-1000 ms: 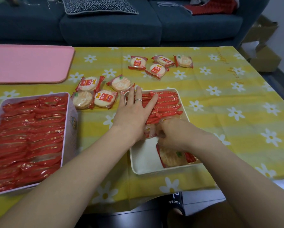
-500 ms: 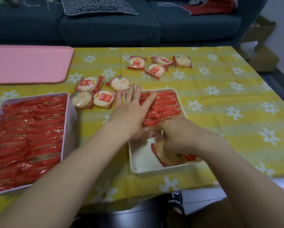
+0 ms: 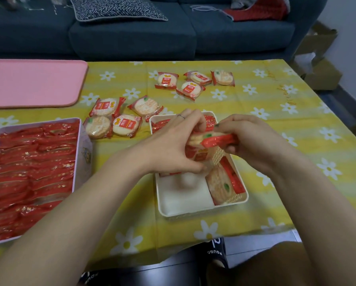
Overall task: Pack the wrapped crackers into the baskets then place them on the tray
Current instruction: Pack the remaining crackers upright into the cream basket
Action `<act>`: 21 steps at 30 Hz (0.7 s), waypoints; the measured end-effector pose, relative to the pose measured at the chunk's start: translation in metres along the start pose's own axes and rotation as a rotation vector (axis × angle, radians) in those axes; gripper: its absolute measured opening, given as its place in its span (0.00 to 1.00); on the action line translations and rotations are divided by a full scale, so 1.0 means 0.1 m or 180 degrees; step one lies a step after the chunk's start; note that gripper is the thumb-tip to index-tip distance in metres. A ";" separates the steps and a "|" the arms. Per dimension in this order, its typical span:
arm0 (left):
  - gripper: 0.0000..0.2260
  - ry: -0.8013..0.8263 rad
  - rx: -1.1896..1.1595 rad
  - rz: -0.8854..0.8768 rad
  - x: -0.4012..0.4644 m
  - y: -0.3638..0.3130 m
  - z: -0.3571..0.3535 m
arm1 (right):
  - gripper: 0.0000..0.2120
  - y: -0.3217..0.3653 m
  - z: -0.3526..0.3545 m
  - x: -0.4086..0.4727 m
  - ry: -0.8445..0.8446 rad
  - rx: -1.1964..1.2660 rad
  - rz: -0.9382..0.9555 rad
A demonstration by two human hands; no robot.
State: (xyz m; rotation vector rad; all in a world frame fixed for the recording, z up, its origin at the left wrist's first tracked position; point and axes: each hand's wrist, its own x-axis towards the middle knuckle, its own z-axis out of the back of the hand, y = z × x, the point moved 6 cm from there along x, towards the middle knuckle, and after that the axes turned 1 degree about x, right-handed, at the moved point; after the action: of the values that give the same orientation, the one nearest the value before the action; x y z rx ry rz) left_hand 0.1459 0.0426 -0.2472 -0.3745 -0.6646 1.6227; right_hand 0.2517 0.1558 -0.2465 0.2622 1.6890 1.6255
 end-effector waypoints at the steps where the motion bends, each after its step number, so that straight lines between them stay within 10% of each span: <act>1: 0.20 -0.0084 -0.0123 0.0008 0.01 0.00 0.02 | 0.03 0.00 -0.02 0.00 0.0058 0.0167 -0.0053; 6: 0.15 -0.0500 -0.0571 0.0531 0.02 0.21 0.14 | 0.19 0.01 0.01 0.01 -0.0233 -0.0261 0.0074; 11: 0.19 -0.0434 -0.0745 0.0698 0.03 0.31 0.11 | 0.07 0.19 0.06 -0.04 -0.0376 -0.0788 0.1084; 21: 0.26 -0.0285 -0.0018 0.0431 0.02 0.20 -0.02 | 0.15 0.24 0.01 -0.11 -0.0036 -0.2174 0.1950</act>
State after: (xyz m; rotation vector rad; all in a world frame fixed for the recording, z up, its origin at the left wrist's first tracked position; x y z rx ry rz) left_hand 0.1307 0.0442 -0.2609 -0.3589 -0.7245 1.7750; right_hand 0.2518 0.1540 -0.2202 0.4651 0.9858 2.5324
